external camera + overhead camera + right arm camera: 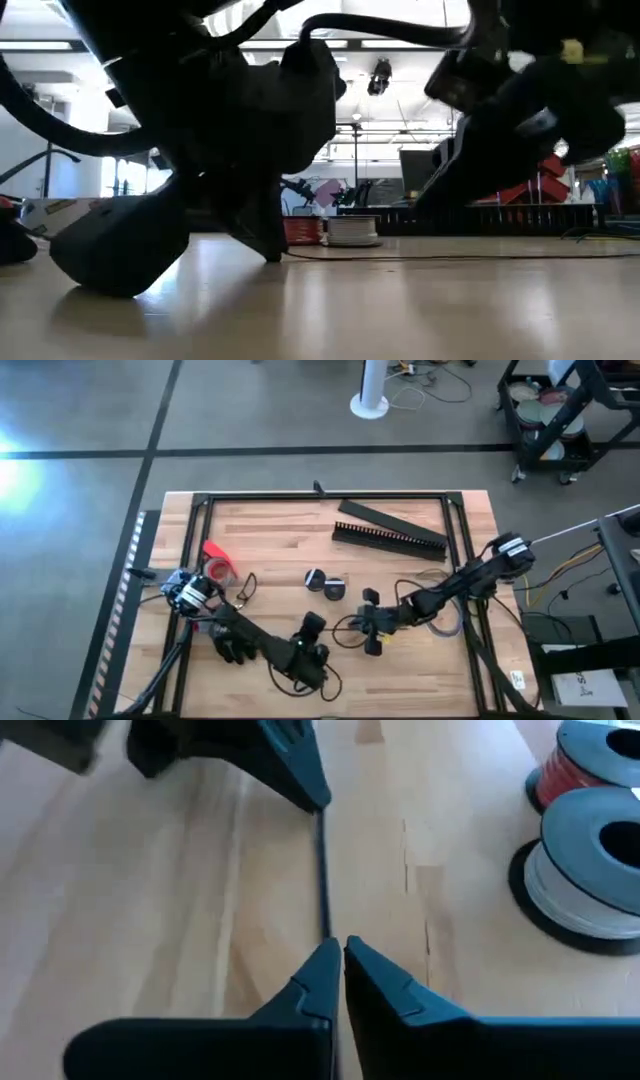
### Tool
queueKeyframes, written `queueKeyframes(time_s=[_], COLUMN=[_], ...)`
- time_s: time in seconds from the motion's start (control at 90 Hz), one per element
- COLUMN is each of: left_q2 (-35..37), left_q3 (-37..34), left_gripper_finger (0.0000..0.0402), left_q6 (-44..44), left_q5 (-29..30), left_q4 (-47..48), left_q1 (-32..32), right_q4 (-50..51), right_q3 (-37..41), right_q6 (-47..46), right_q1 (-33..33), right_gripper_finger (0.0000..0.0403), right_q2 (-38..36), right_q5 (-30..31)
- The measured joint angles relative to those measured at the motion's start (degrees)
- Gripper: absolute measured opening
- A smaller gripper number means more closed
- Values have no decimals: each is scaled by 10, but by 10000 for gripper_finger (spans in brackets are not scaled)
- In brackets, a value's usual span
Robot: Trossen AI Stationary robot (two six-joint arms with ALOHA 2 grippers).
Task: Ziptie cables
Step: Prepare the black zip tie
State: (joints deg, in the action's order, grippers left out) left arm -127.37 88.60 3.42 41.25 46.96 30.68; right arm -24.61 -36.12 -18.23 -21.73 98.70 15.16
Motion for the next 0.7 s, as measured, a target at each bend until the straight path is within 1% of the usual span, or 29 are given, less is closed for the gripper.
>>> queueKeyframes(time_s=[0.089,0.233,0.378,0.467,0.544,0.7], left_q2=[9,22,25,25,25,26], left_q3=[-2,-3,-3,-3,-3,-3], left_gripper_finger=[0,10,31,45,59,89], left_q6=[6,8,18,32,42,51], left_q5=[-2,-4,-5,-33,-43,-44], left_q4=[5,7,6,5,6,5], left_q1=[-1,-2,-2,-2,-2,-2], right_q4=[-28,-36,-34,-28,-27,-25], right_q3=[0,0,0,0,0,0], right_q6=[2,3,-1,-1,-2,-3], right_q1=[0,0,0,0,0,0], right_gripper_finger=[2,2,2,2,3,3], right_q2=[13,23,24,23,23,23], right_q5=[0,-3,-3,-3,-3,-3])
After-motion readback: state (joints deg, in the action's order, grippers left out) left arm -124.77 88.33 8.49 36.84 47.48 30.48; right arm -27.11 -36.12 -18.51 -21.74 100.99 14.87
